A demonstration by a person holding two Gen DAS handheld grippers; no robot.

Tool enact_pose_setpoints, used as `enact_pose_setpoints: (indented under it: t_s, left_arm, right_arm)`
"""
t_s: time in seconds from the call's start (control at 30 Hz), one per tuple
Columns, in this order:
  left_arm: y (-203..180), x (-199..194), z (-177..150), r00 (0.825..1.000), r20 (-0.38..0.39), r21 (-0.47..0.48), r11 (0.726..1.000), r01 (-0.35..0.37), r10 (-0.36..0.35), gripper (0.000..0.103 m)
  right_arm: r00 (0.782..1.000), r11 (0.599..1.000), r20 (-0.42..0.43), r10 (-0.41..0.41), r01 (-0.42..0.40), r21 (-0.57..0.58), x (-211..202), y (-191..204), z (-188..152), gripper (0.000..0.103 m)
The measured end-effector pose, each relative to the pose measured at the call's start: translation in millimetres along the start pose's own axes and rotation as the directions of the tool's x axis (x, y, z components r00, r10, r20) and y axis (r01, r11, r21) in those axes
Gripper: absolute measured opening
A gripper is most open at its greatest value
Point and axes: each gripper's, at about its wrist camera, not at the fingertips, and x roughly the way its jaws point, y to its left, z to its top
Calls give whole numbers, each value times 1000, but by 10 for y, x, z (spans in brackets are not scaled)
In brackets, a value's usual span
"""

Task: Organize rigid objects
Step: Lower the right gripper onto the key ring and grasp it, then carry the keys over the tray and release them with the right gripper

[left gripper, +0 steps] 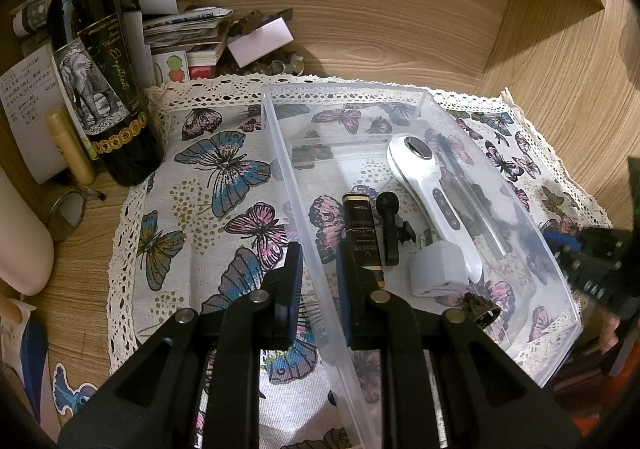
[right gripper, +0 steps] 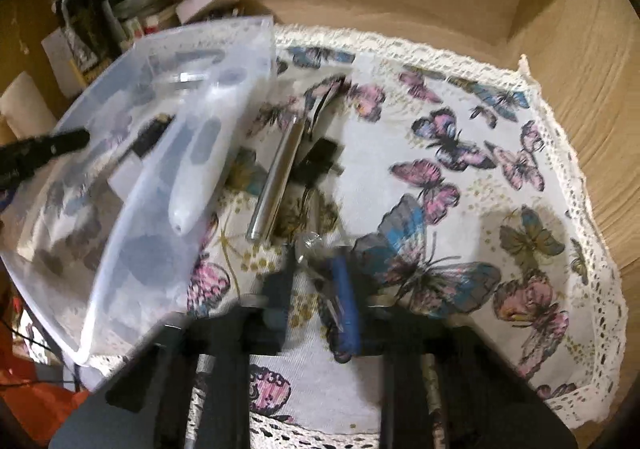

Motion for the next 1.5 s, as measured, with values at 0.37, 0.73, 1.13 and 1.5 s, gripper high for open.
enact_pose_setpoints:
  t_s: [0.37,0.73,1.13,1.5]
  left_arm:
    - [7,1,0,1000,0,-1,1000,2,-2,17]
    - [4,1,0,1000,0,-1,1000,1,-1,17]
    - [21,14,2,1000,-1,0,1000,-2,2,17]
    - [25,18,3,1000,-2,0,1000,-2,2,17]
  right_arm:
    - [983,1000,183,-20,21,-7,-479,-32,358,6]
    - [995,999,92,-43,44,-7,-212,-117,291,35]
    - [999,999,-45,-27,28,27,248,-275,-4,55]
    - [999,999,-4,-35,35,24,240,-272,15,23]
